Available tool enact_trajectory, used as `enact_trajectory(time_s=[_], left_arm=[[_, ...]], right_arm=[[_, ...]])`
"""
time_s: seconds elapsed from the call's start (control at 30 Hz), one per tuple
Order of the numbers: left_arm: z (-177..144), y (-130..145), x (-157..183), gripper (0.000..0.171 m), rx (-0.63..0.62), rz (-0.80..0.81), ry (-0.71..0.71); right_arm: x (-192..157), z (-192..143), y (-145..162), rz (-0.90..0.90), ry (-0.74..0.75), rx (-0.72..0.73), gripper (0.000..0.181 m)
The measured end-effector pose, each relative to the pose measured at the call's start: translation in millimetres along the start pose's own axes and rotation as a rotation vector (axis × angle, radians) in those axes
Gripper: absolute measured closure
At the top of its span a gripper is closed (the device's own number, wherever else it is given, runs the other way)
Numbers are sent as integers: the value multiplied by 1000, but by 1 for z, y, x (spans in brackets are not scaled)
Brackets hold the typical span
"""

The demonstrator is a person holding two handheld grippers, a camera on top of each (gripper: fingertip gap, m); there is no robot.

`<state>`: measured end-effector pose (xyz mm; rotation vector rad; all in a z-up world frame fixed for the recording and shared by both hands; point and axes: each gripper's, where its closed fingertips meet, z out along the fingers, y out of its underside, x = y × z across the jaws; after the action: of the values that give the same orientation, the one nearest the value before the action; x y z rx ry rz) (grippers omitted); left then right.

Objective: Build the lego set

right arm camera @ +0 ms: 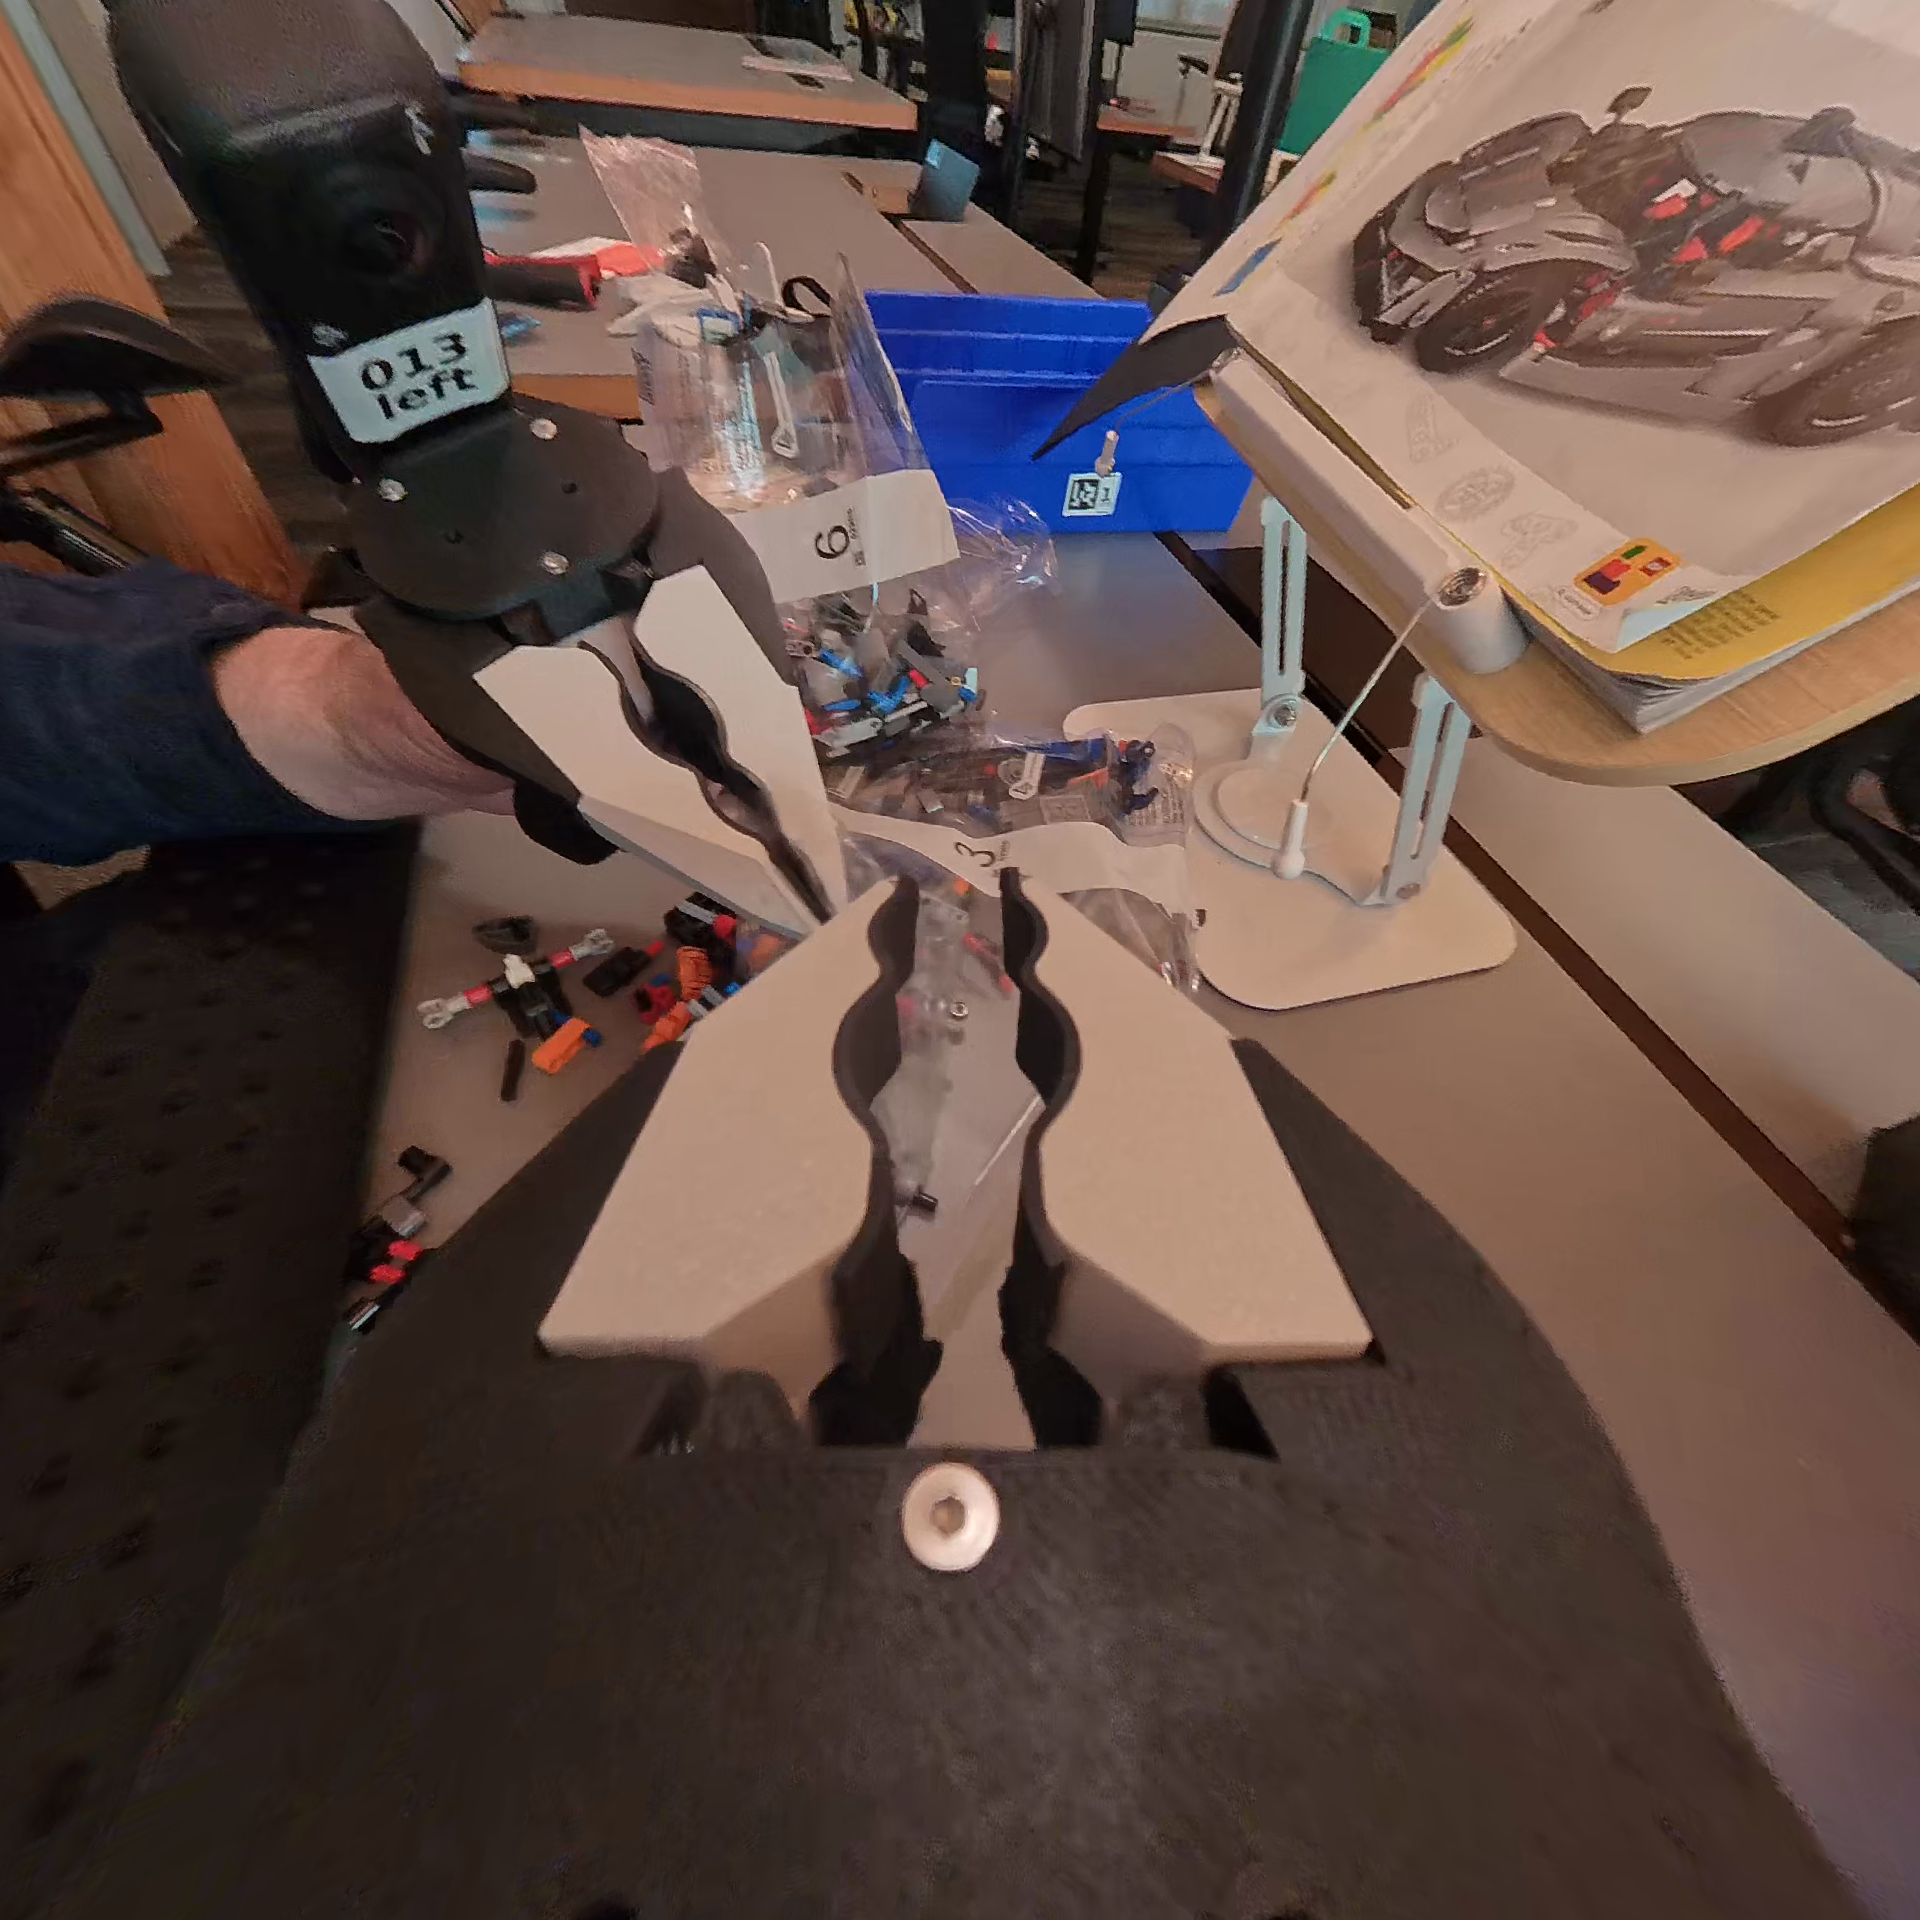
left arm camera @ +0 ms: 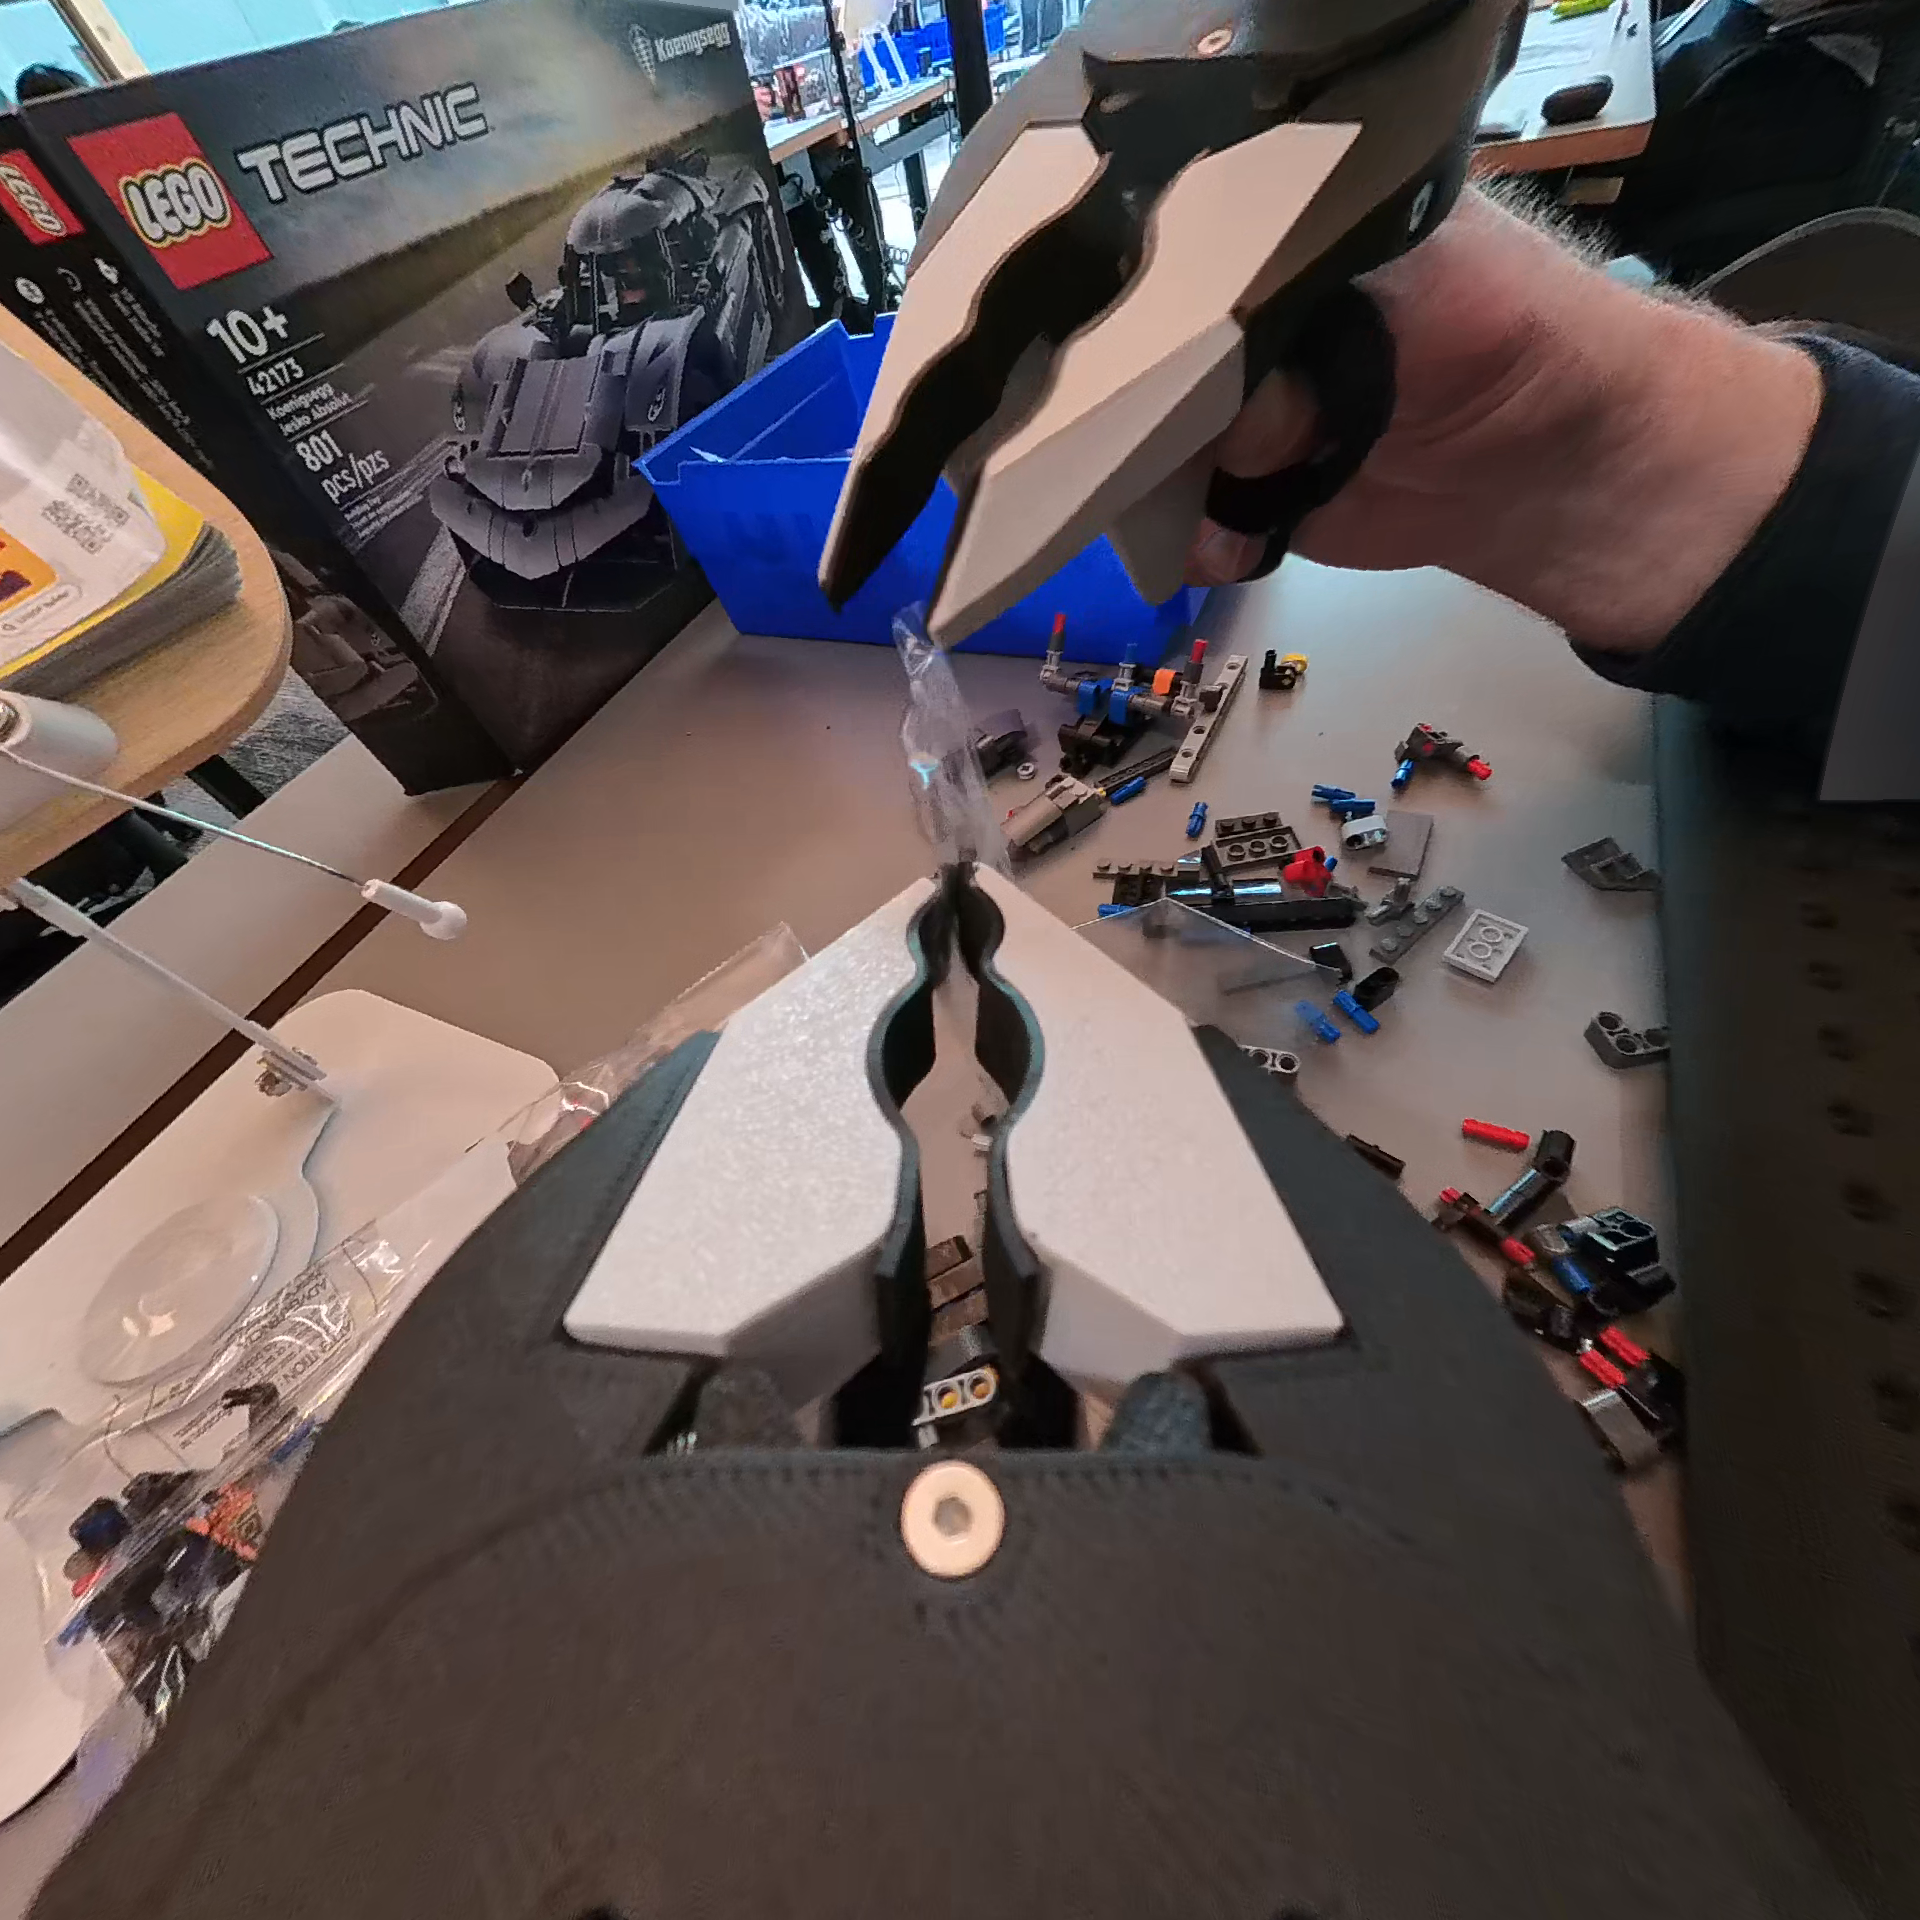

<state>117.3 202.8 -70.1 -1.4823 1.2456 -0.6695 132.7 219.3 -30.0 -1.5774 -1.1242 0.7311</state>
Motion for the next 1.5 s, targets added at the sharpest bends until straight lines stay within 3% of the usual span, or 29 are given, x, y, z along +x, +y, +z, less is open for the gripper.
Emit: enact_trajectory(time_s=[0.2, 0.27, 0.3, 0.4, 0.9, 1.33, 1.5], left_arm=[[3, 6, -7, 171, -38, 50, -48], [7, 9, -3, 171, -54, 82, -51], [9, 11, -1, 171, -64, 92, -46], [11, 11, 1, 171, -67, 104, -45], [-12, -15, -13, 171, 148, -197, 80], [-14, -18, -10, 171, 132, -99, 36], [-9, -11, -11, 171, 50, 64, -71]], right_arm=[[-6, 6, 6, 38, -65, -22, 153], [-8, 12, 13, 22, -60, -55, 166], [-8, 15, 17, 6, -55, -72, 181], [-6, 18, 24, -20, -24, -119, 181], [-9, 4, 6, 98, -153, 36, 181], [-10, 0, -2, 95, -147, 63, 177], [-23, -3, -18, 17, -147, 118, 168]])
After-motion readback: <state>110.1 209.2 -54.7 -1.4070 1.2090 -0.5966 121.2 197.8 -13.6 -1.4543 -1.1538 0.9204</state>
